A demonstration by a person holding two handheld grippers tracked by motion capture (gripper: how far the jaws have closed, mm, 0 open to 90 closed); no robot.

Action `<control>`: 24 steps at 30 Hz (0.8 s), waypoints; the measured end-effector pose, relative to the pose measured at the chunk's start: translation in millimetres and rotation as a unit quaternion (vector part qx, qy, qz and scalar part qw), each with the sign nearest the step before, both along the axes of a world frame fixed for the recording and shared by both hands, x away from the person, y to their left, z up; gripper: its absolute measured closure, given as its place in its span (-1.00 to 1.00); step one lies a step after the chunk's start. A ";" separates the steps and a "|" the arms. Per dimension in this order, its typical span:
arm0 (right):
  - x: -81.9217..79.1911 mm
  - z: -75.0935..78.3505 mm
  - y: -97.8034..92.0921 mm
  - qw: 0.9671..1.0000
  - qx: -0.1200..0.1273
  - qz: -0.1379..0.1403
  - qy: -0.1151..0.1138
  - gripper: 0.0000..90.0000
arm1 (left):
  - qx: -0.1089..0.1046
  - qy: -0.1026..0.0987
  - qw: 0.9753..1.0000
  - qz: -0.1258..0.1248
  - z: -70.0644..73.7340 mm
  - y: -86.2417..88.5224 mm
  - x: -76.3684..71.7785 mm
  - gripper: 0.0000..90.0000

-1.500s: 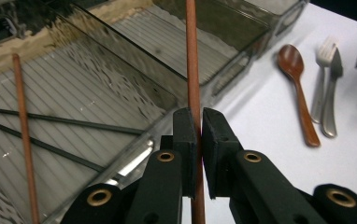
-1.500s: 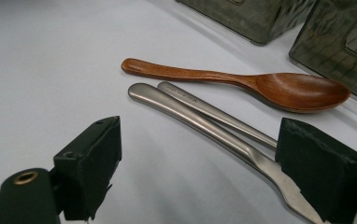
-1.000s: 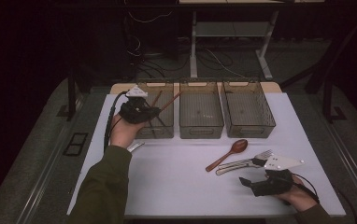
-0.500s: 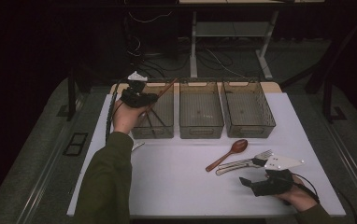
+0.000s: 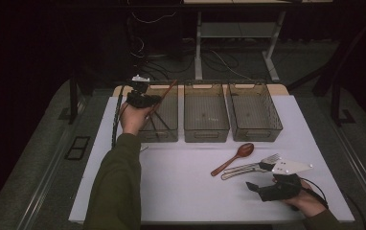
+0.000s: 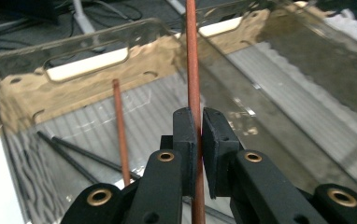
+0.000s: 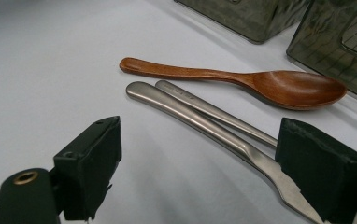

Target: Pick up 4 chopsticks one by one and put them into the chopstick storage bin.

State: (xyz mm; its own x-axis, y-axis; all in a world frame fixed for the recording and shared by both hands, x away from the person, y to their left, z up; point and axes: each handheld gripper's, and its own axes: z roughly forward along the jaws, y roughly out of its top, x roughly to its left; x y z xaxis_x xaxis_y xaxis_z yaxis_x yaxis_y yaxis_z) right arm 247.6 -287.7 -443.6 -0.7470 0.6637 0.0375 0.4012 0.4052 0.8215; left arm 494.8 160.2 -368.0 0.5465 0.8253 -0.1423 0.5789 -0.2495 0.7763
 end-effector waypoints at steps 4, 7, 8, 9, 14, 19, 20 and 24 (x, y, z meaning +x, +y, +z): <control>-0.1 -0.1 -0.1 1.000 0.001 0.000 0.001 -0.68 | 0.008 0.010 1.000 0.023 -6.6 1.6 3.4 0.60; -0.3 0.1 -0.7 1.000 0.000 -0.001 0.002 -0.68 | 0.016 0.011 1.000 0.023 -6.1 1.4 2.1 0.50; -0.4 0.2 -0.8 1.000 0.000 -0.001 0.002 -0.68 | 0.019 0.009 0.999 0.024 -5.7 1.1 1.4 0.45; -0.4 0.2 -0.8 1.000 0.000 -0.001 0.002 -0.68 | 0.021 0.007 1.000 0.022 -4.8 1.1 0.5 0.42; -0.6 0.1 -0.3 1.000 -0.002 0.000 -0.001 -0.68 | 0.020 0.001 1.000 0.008 3.7 -0.4 -7.0 0.22; -0.5 0.1 0.1 1.000 -0.003 0.000 0.001 -0.68 | 0.000 -0.016 1.000 -0.013 14.7 1.3 -20.7 0.12; -0.5 0.0 0.2 1.000 -0.003 0.000 0.001 -0.68 | -0.004 -0.021 1.000 -0.013 16.9 1.7 -24.7 0.10; -0.6 0.0 0.8 1.000 -0.004 0.002 0.001 -0.68 | -0.021 -0.022 0.999 -0.022 21.6 4.8 -36.7 0.00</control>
State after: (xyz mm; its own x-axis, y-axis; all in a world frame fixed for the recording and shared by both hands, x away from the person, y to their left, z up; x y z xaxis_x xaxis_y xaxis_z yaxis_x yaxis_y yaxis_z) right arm 247.1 -286.9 -443.7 -0.7492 0.6614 0.0339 0.4012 0.4125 0.8178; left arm 458.1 165.0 -346.4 0.5891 0.7938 -0.1512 0.5323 -0.2404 0.8117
